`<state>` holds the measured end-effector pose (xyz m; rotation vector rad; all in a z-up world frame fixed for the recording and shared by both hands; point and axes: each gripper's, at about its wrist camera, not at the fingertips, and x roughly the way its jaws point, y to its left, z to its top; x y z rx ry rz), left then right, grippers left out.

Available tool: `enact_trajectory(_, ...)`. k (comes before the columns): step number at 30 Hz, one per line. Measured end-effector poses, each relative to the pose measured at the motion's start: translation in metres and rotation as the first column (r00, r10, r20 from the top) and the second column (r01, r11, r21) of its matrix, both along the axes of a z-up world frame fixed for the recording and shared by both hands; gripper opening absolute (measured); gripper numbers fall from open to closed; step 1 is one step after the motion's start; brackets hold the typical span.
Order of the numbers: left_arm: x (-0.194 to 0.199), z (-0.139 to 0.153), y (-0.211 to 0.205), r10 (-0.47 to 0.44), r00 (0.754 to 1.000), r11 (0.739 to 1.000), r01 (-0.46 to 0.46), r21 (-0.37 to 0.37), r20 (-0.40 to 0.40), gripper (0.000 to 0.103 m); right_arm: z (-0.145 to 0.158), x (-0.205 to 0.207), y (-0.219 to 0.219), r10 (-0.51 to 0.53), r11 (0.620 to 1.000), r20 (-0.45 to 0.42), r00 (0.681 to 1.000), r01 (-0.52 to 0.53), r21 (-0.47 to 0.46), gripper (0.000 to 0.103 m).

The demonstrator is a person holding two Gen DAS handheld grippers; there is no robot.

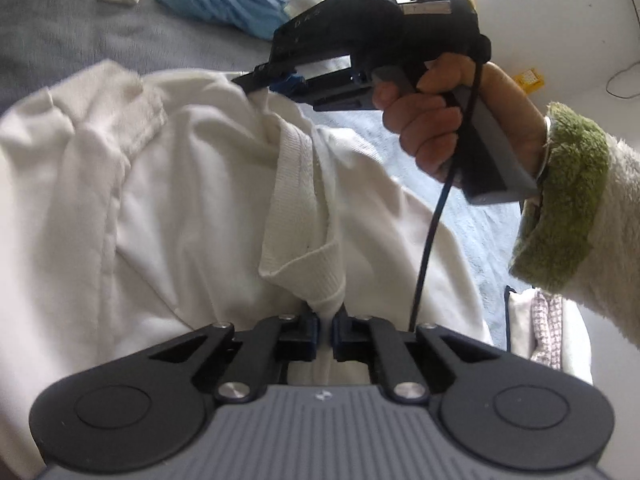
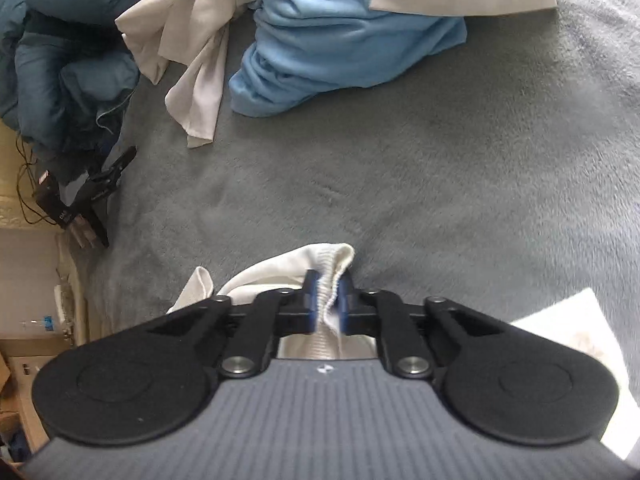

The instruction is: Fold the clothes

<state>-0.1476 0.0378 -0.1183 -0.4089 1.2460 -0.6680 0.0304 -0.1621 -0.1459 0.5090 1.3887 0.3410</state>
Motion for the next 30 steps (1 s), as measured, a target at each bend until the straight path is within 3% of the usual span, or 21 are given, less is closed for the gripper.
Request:
enact_trajectory(5, -0.007, 0.05, 0.022, -0.018, 0.997, 1.0, 0.019, -0.009, 0.071, 0.005, 0.06, -0.028, -0.02, -0.191, 0.979, 0.075, 0.979, 0.184, 0.088, 0.006)
enact_trajectory(11, -0.029, 0.133, 0.032, -0.012, 0.978, 1.0, 0.017, -0.023, 0.208, 0.005, 0.159, -0.098, -0.07, -0.427, 0.893, 0.148, 0.892, 0.391, 0.224, 0.005)
enact_trajectory(17, -0.058, 0.22, 0.023, 0.073, 0.95, 0.997, -0.063, -0.042, 0.302, 0.004, 0.246, -0.194, -0.122, -0.613, 0.772, 0.236, 0.754, 0.51, 0.378, 0.005)
enact_trajectory(20, -0.076, 0.262, 0.021, 0.105, 0.927, 0.994, -0.092, -0.052, 0.361, 0.004, 0.286, -0.239, -0.145, -0.672, 0.725, 0.293, 0.68, 0.521, 0.451, 0.006)
enact_trajectory(25, -0.088, 0.331, 0.012, 0.128, 0.871, 0.991, -0.094, -0.095, 0.475, 0.004, 0.347, -0.298, -0.168, -0.711, 0.7, 0.419, 0.565, 0.506, 0.504, 0.005)
enact_trajectory(28, -0.086, 0.366, 0.007, 0.131, 0.832, 0.988, -0.062, -0.144, 0.539, 0.004, 0.378, -0.323, -0.17, -0.717, 0.697, 0.487, 0.499, 0.506, 0.508, 0.006)
enact_trajectory(30, -0.082, 0.387, 0.007, 0.127, 0.814, 0.984, -0.032, -0.173, 0.566, 0.004, 0.394, -0.338, -0.17, -0.738, 0.674, 0.508, 0.443, 0.502, 0.542, 0.006)
